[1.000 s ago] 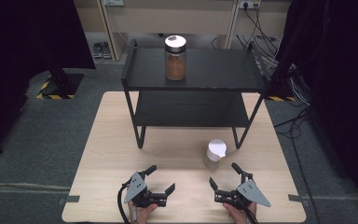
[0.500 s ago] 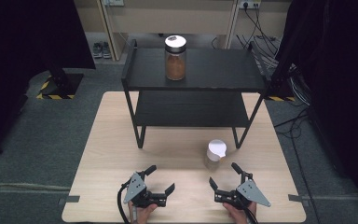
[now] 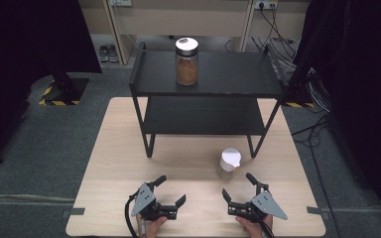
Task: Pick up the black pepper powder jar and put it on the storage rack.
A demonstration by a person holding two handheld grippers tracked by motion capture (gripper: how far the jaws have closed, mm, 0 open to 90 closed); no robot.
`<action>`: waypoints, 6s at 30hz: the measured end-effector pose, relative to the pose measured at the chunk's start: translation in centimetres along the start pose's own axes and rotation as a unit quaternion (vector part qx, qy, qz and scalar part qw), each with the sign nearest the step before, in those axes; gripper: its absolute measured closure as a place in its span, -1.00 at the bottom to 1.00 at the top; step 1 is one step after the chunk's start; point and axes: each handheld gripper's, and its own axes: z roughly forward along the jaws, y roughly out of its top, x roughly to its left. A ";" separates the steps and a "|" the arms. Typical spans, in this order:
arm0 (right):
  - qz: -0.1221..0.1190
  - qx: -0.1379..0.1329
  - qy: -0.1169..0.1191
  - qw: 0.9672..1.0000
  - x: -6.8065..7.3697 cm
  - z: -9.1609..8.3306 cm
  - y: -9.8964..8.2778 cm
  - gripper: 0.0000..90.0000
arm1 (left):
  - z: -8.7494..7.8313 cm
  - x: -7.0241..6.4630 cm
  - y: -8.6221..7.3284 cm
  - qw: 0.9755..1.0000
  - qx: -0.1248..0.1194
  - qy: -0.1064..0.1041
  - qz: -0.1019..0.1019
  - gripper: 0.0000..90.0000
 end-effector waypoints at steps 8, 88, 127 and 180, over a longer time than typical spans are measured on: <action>0.005 0.000 0.000 1.000 0.0 0.0 0.0 -0.98 | -0.1 0.0 -0.1 1.000 -0.003 0.000 0.000 -0.99; 0.009 0.109 -0.057 0.992 -0.1 7.4 3.8 -0.32 | -0.3 0.1 -0.4 1.000 -0.010 0.000 -0.007 -0.99; 0.003 0.081 0.003 0.997 -1.4 5.3 5.9 -0.31 | -0.3 0.2 -0.4 1.000 -0.012 0.000 -0.008 -0.99; -0.019 0.054 0.069 0.996 -1.4 5.0 19.0 -0.31 | -0.3 0.2 -0.4 1.000 -0.011 0.000 -0.010 -0.99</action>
